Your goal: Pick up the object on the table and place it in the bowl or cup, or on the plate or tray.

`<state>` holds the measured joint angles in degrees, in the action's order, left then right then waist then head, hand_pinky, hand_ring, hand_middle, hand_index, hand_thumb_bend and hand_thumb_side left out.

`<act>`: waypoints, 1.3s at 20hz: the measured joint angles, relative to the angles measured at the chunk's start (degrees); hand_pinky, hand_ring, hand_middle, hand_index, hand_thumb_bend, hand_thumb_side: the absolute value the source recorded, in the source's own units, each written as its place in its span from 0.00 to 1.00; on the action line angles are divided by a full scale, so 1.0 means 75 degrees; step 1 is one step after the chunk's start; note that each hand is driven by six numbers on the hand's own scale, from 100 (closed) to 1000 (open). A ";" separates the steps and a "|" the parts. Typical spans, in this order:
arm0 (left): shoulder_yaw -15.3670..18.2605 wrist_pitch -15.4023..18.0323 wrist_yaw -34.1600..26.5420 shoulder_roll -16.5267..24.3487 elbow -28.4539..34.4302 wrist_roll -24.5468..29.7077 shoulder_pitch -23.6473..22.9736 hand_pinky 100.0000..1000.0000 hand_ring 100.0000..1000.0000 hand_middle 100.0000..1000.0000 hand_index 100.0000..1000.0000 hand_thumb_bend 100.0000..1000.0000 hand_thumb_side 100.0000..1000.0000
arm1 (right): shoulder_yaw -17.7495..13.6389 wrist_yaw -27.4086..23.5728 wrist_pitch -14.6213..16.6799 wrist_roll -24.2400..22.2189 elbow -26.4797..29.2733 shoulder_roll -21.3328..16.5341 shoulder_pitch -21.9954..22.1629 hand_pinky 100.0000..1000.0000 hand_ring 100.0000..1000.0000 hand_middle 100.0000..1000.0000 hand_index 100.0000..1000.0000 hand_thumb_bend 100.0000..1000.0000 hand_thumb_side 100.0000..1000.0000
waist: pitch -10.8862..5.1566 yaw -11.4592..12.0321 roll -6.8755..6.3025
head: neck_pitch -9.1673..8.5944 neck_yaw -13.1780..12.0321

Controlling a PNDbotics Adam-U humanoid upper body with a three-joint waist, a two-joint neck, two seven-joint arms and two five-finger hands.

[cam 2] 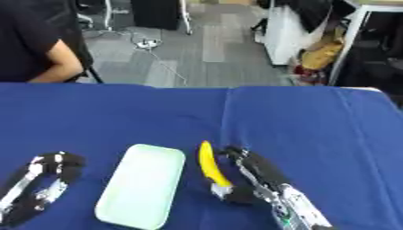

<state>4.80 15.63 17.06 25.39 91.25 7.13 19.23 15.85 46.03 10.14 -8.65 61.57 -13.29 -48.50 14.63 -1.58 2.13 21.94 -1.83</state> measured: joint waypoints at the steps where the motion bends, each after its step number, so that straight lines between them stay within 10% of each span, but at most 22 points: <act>1: -0.0001 0.0002 0.0000 0.0000 -0.0001 0.0003 0.0000 0.45 0.56 0.56 0.72 0.00 0.86 | 0.0013 -0.0024 0.0009 -0.0031 -0.0022 0.0000 0.0000 0.39 0.64 0.82 0.89 0.38 0.84 | -0.0012 -0.0004 0.0014 | 0.0000 -0.0019; 26: -0.0094 0.0036 0.0000 0.0071 -0.0047 0.0168 0.0012 0.46 0.57 0.57 0.73 0.00 0.86 | 0.0051 0.0560 0.0295 -0.0002 -0.1274 0.0097 -0.0672 0.28 0.47 0.63 0.78 0.43 0.75 | -0.0157 0.0181 0.0150 | 0.0104 -0.0040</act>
<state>4.09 15.90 17.06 25.93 90.90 8.39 19.32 16.23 50.23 12.35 -8.66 52.02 -12.56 -53.54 13.45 -0.22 3.26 22.72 -2.13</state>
